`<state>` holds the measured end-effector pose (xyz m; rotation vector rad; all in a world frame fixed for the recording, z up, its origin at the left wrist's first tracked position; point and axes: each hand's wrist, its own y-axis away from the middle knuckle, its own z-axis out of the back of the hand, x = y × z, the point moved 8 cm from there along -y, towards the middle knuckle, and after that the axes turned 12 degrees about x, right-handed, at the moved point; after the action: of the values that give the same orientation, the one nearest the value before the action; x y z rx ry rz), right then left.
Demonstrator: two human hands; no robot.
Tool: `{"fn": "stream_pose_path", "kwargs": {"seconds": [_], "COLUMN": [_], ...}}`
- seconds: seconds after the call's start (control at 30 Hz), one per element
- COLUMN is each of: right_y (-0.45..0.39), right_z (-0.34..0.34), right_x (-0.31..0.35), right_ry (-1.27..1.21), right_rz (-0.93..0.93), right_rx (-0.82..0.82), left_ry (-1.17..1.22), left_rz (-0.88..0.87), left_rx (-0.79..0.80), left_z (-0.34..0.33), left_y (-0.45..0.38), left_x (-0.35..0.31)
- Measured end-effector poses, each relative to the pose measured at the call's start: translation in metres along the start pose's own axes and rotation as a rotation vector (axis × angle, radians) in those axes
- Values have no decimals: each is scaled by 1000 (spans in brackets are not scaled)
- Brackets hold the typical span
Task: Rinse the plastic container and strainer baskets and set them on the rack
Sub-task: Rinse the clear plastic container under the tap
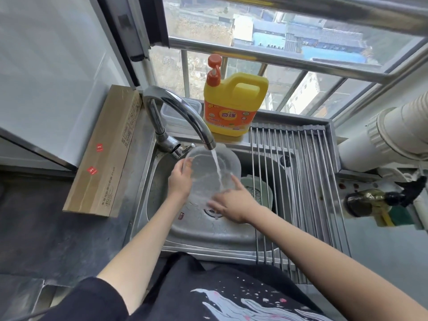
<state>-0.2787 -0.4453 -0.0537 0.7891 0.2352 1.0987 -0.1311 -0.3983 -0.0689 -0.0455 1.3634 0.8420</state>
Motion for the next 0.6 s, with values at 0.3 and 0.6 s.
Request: {"fn": "stream_pose_path", "kwargs": {"seconds": [0.3, 0.6], "right_y": [58, 20], "right_z": [40, -31], "right_x": [-54, -74], "right_ry": [-898, -1796], "right_rz": [-119, -327], "right_rx": [-741, -300], "left_ry": [568, 601], "left_rz": [363, 579], "left_rx": [314, 489], "left_z": [-49, -29], "left_y": [9, 16], "left_x": [55, 80]}}
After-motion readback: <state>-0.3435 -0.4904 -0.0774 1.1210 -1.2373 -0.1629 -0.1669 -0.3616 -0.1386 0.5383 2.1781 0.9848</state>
